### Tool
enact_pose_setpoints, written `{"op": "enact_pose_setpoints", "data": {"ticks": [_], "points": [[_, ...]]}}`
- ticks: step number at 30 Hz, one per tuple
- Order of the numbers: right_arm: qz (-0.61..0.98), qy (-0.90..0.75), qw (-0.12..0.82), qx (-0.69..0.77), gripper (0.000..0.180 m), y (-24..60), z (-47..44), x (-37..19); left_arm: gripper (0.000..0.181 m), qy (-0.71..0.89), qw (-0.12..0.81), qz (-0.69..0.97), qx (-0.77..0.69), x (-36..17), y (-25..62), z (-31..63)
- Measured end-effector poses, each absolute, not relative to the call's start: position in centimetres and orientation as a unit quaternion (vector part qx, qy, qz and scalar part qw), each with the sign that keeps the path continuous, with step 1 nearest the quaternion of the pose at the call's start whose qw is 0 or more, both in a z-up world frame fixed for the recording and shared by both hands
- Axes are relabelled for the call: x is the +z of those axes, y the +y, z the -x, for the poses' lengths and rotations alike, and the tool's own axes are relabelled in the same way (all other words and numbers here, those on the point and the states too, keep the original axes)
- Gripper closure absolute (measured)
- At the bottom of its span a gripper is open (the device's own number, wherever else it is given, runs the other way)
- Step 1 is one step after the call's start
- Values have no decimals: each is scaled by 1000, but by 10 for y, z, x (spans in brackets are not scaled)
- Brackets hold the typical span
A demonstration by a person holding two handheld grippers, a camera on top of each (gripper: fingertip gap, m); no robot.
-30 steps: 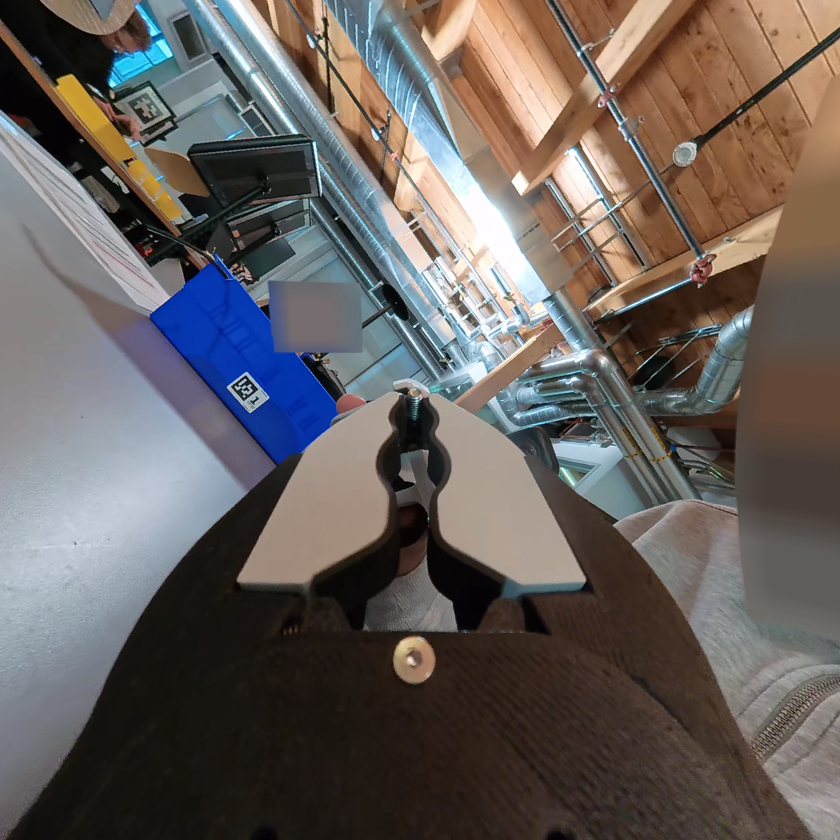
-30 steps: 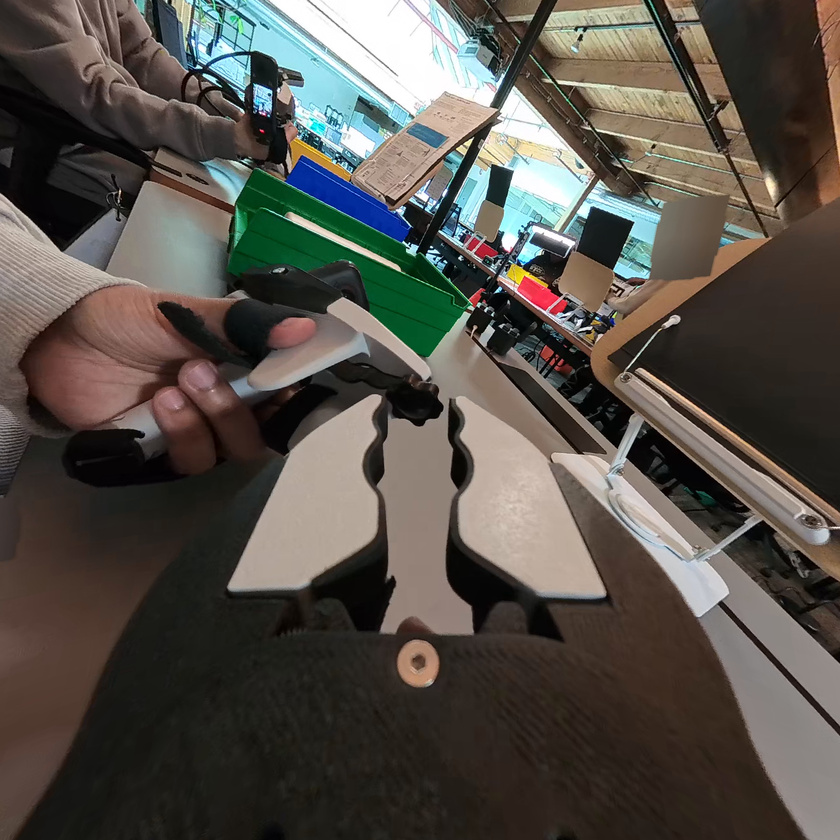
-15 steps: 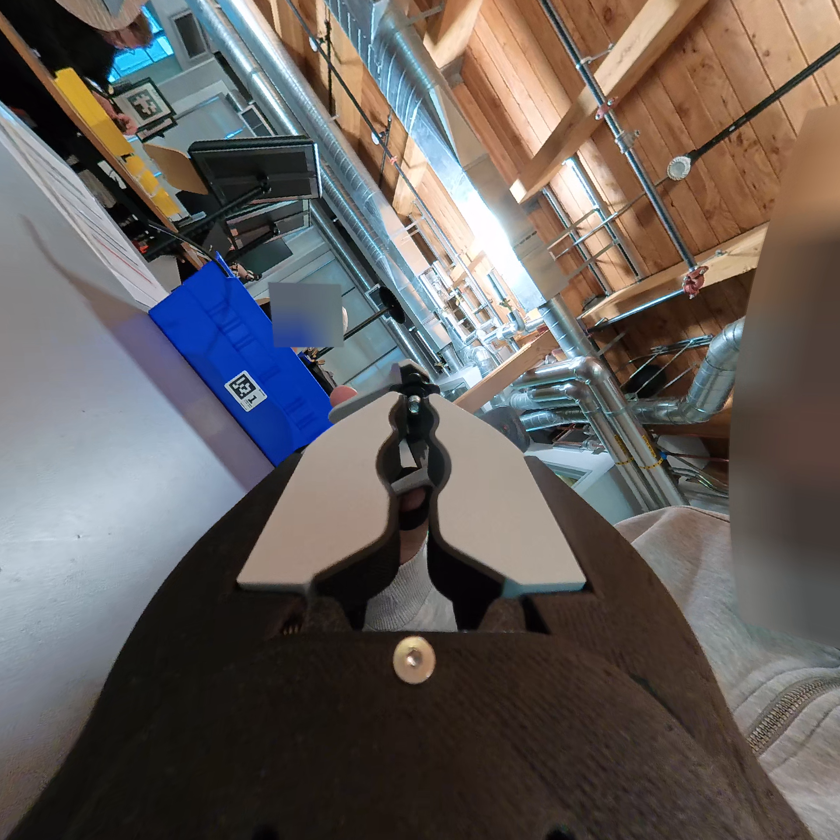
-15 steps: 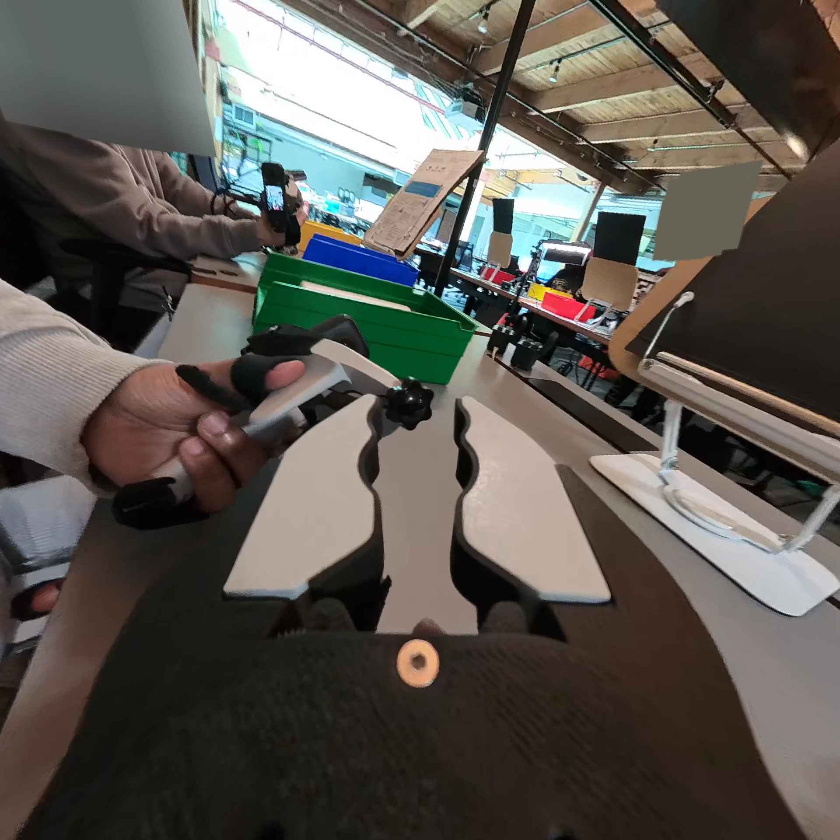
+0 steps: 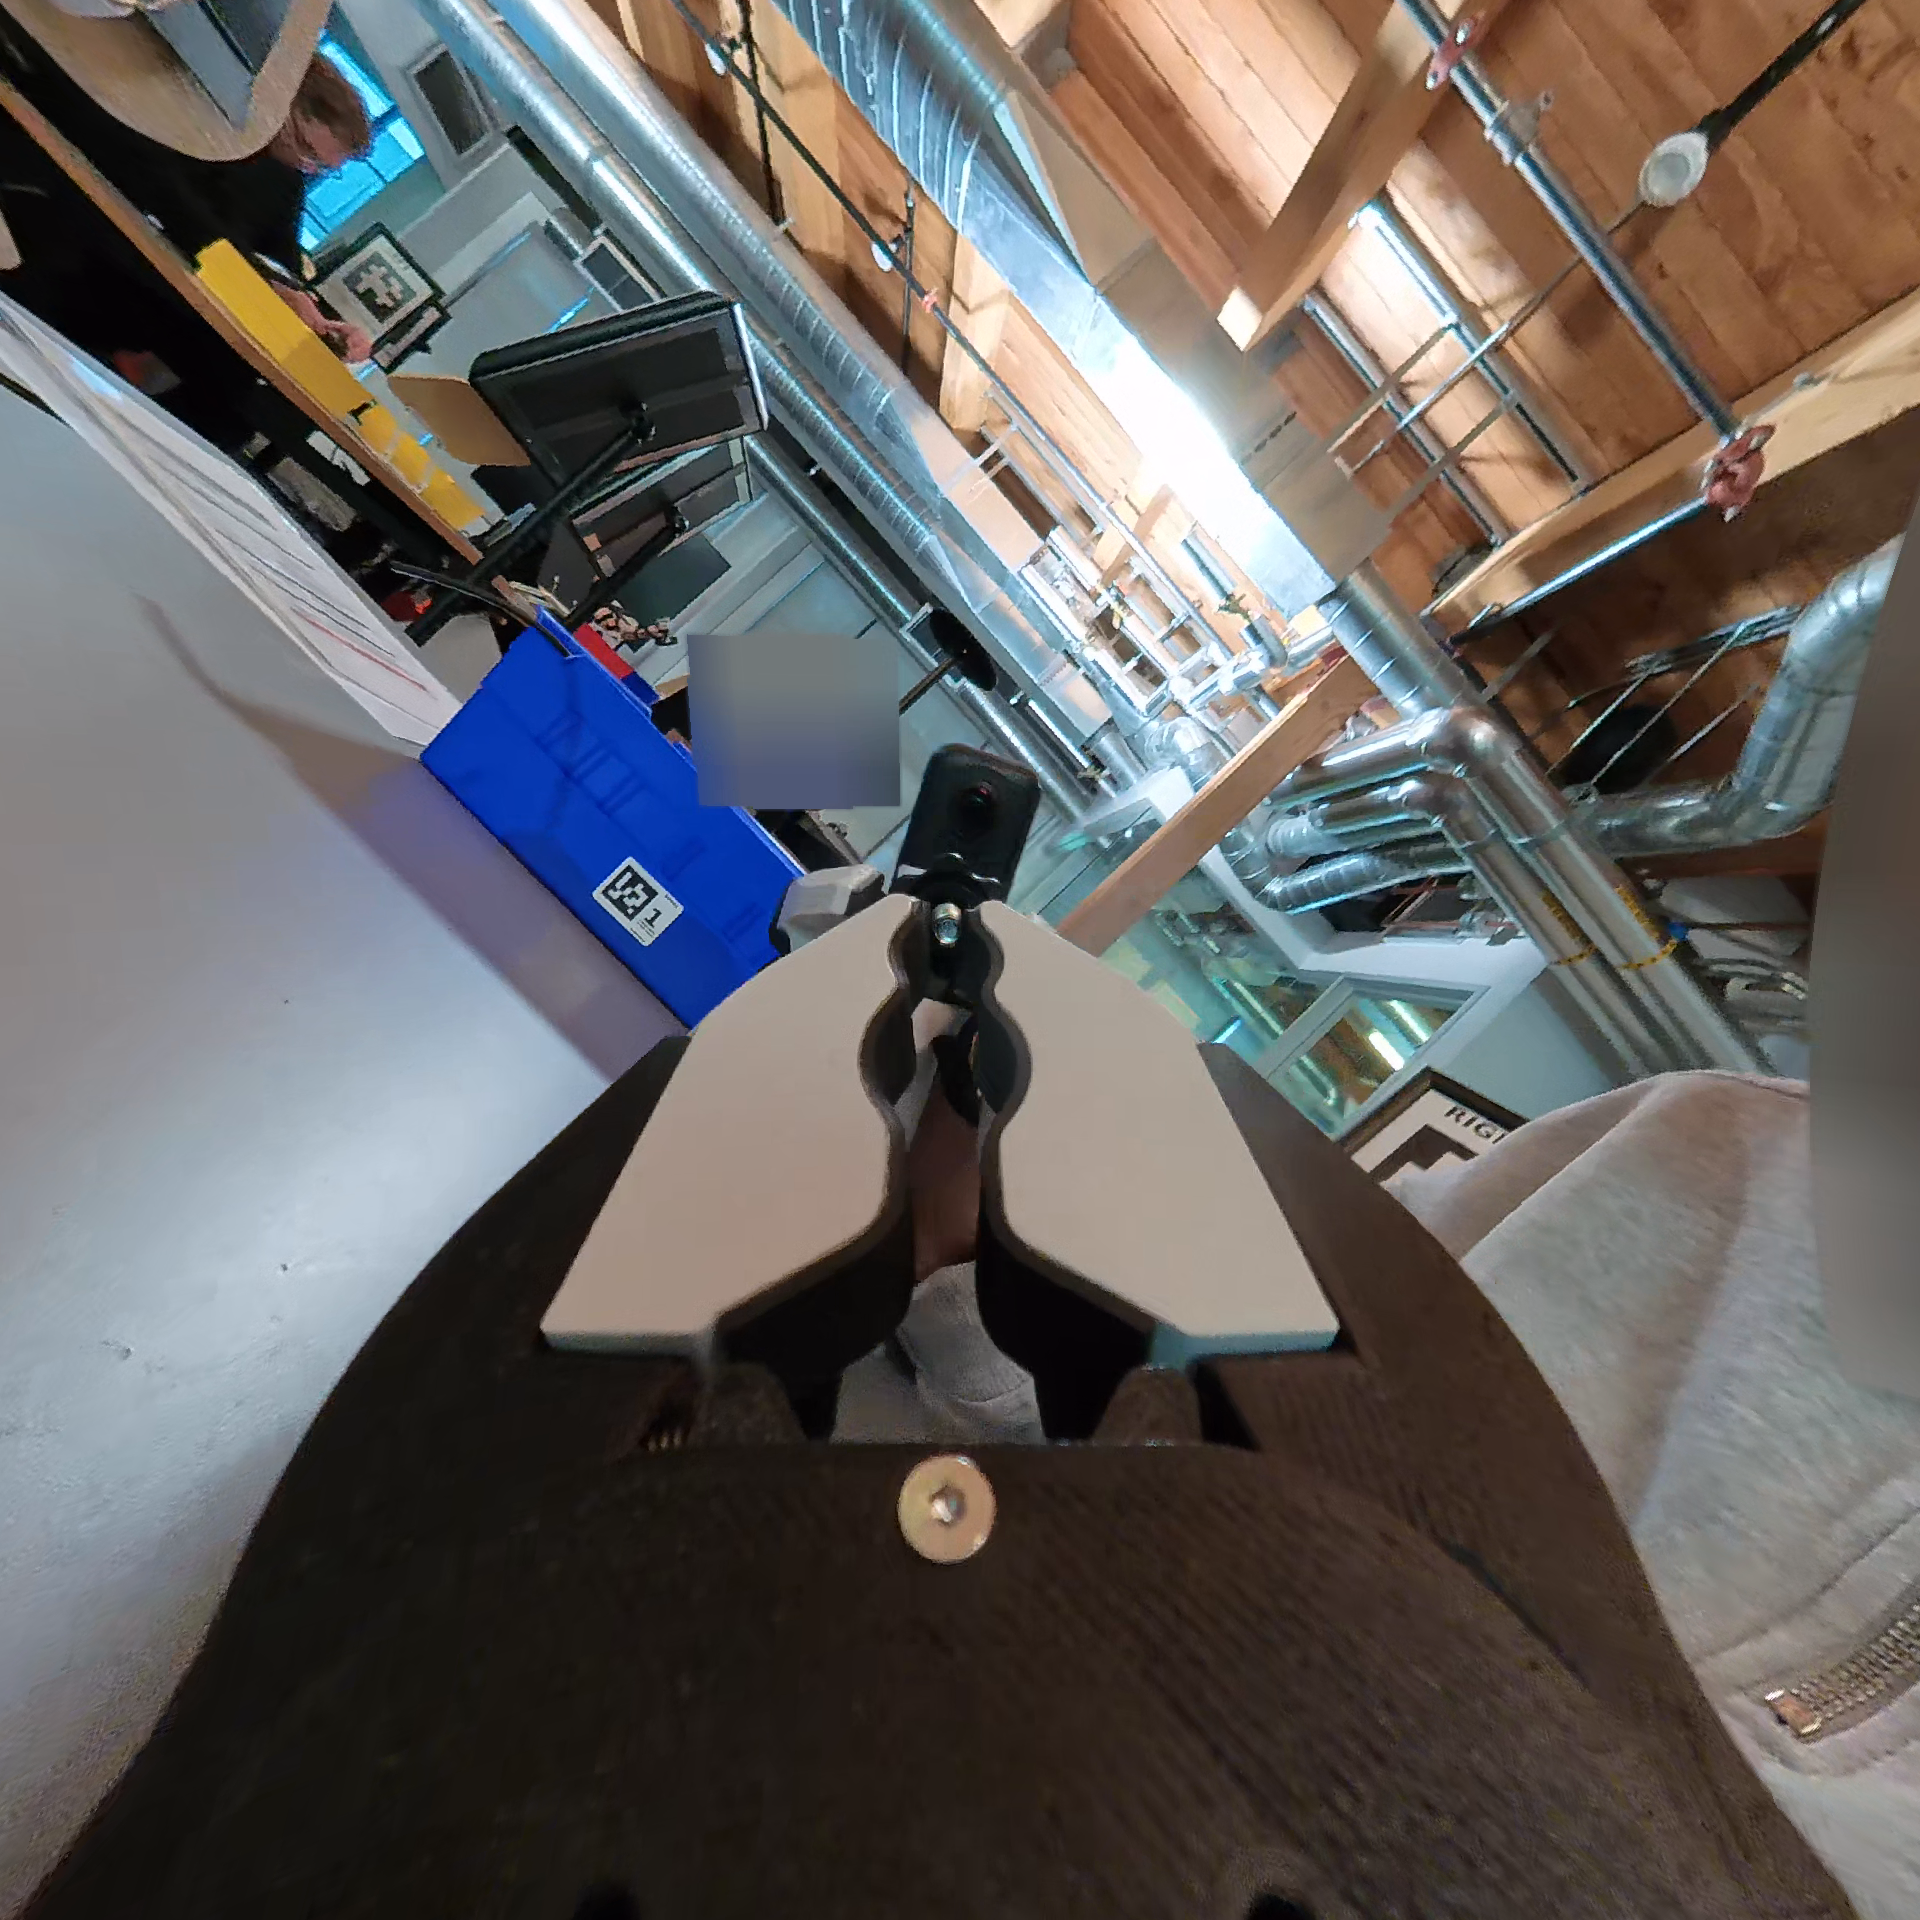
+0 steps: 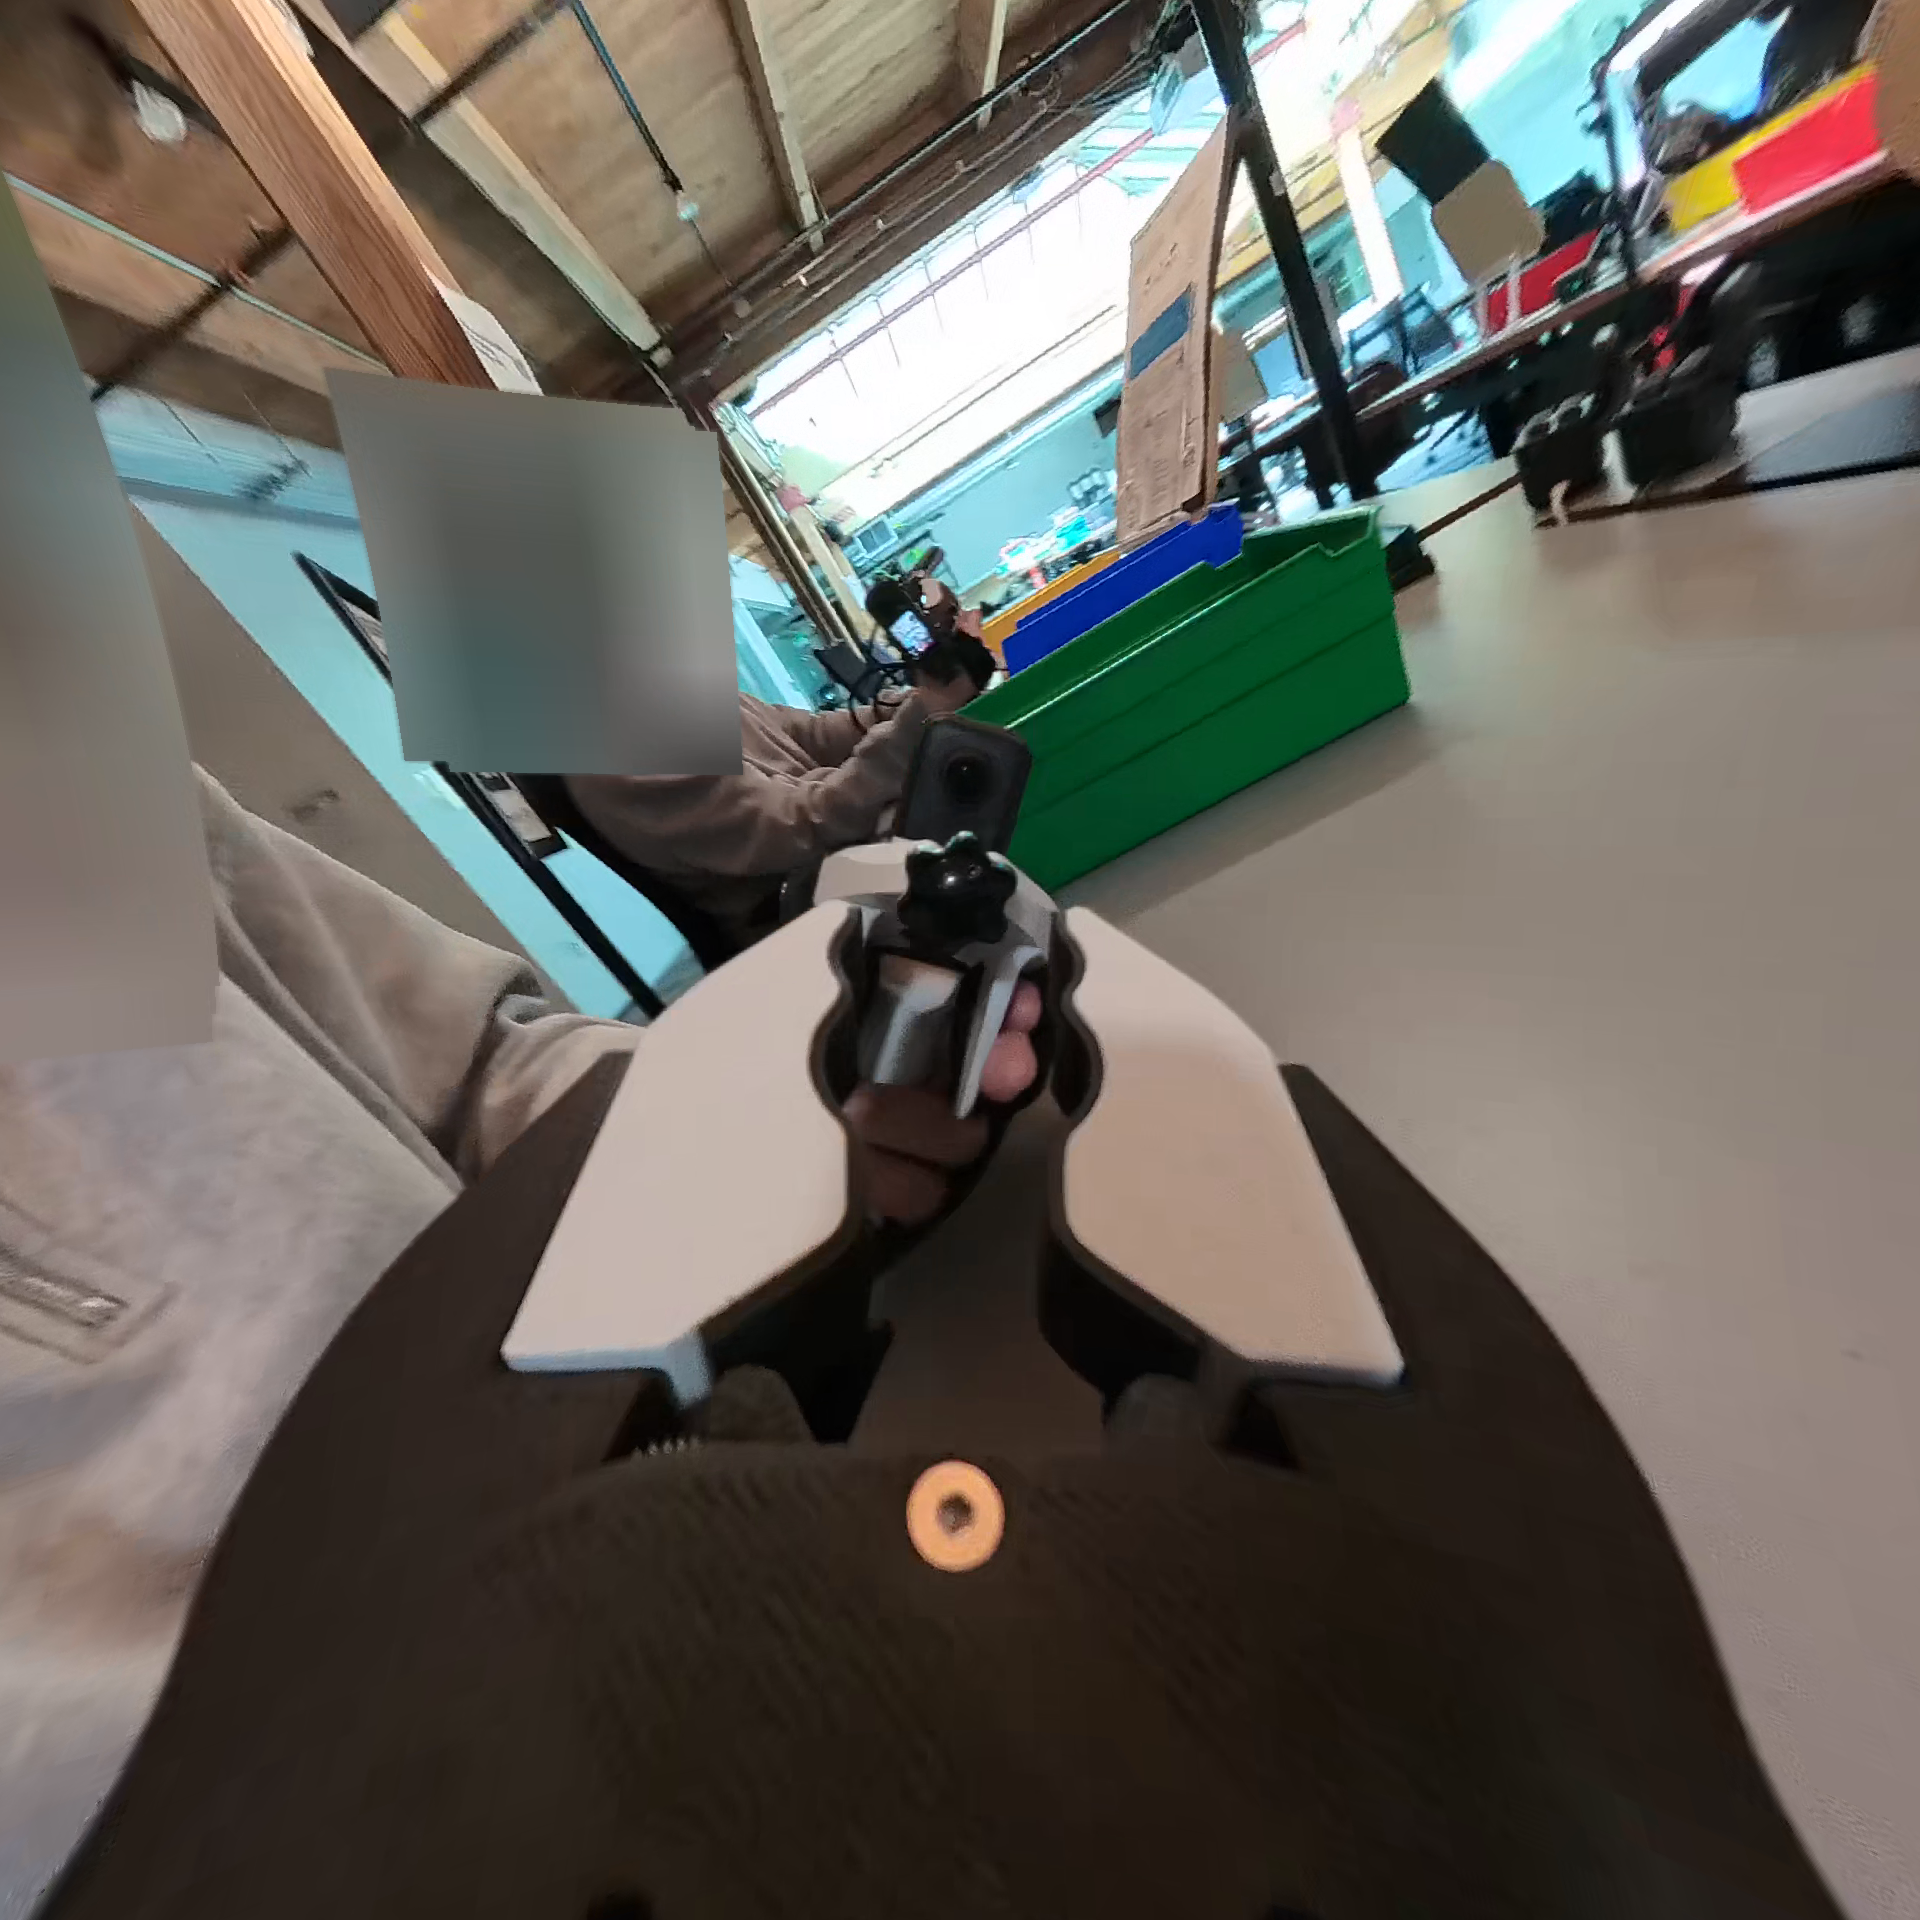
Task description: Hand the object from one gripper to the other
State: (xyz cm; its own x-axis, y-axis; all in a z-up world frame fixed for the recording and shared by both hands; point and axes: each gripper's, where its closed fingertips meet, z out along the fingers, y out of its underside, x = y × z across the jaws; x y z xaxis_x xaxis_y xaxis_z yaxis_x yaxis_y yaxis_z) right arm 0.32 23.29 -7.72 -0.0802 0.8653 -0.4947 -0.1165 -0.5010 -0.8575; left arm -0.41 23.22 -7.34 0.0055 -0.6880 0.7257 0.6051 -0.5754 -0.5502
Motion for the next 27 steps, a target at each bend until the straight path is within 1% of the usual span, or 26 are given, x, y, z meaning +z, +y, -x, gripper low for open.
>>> {"op": "enact_pose_setpoints", "data": {"ticks": [3,9,19,27], "points": [[567,-317,348,676,152,233,-5,-77,176,62,470,554,-684,-75,231,2],[575,-313,318,686,153,232,-5,-81,176,102,489,575,-648,-76,230,-1],[575,-322,308,687,158,228,-4,-82,176,134,491,591,-626,-79,228,-7],[569,-326,299,693,157,226,-3,-82,176,141,484,589,-631,-79,226,-8]]}}
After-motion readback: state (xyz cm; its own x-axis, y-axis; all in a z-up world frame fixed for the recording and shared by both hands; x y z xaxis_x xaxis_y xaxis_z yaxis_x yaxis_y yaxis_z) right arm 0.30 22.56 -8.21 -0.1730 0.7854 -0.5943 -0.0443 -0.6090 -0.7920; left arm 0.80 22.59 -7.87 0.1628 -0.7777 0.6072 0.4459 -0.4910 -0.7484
